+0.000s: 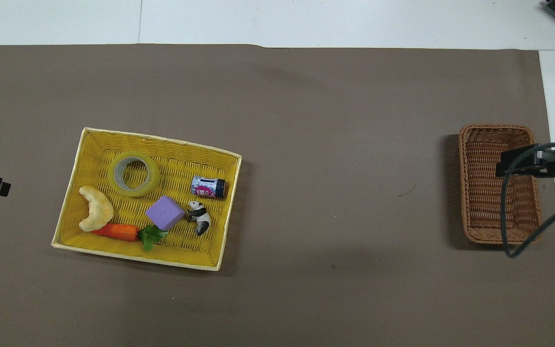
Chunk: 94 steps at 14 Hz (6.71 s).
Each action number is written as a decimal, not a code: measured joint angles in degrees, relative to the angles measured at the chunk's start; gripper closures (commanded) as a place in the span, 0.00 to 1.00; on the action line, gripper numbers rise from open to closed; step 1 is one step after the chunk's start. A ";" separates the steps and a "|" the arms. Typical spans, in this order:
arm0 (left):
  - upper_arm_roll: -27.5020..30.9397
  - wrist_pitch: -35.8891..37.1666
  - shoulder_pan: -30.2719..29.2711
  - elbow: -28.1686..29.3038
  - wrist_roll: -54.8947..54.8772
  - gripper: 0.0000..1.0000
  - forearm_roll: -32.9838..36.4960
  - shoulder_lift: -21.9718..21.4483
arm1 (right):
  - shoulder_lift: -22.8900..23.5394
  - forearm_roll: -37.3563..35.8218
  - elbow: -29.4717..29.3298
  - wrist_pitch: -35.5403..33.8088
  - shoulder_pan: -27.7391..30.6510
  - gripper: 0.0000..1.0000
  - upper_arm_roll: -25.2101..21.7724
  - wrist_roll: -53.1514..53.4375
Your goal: Move tape to another basket
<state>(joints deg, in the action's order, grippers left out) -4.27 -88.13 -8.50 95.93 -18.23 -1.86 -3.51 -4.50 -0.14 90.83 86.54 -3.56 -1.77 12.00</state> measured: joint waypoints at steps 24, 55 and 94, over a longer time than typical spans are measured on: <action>-1.39 -38.08 5.46 23.32 0.33 1.00 -11.35 14.94 | 0.00 0.00 0.00 0.00 0.00 0.00 0.00 0.00; -4.03 -31.91 31.34 8.05 42.34 1.00 -20.94 12.37 | 0.00 0.00 0.00 0.00 0.00 0.00 0.00 0.00; -13.81 -49.04 34.89 7.32 46.21 1.00 -42.02 11.95 | 5.27 26.92 4.94 14.67 -7.66 0.00 1.88 -8.77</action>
<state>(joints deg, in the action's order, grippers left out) -18.09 -137.18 26.39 103.25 27.99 -43.88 8.43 0.77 26.78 95.77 101.21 -11.22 0.11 3.22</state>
